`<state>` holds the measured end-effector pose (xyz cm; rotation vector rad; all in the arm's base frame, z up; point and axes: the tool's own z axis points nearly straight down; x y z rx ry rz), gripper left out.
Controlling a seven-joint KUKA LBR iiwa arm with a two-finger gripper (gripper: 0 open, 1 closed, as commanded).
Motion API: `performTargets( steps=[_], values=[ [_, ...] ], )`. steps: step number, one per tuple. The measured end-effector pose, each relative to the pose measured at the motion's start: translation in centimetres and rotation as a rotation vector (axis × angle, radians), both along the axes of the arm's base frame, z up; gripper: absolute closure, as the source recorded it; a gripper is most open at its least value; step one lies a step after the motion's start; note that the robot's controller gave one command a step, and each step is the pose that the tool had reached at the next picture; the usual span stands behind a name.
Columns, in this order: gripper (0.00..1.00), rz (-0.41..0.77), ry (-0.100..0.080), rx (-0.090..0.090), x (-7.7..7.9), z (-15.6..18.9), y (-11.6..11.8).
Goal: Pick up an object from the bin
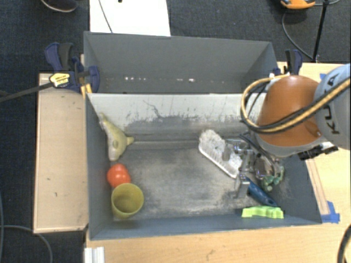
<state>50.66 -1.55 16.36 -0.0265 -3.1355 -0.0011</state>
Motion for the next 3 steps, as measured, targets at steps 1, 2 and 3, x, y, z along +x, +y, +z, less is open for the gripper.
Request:
performTargets(
  steps=[1,2,3],
  values=[
    [0.00,0.001,-0.009,0.000,0.2,0.4,0.0],
    [0.00,-0.290,-0.011,0.000,5.5,-1.1,-3.4],
    [0.00,-0.205,-0.011,-0.002,7.6,-2.1,-4.2]
  ],
)
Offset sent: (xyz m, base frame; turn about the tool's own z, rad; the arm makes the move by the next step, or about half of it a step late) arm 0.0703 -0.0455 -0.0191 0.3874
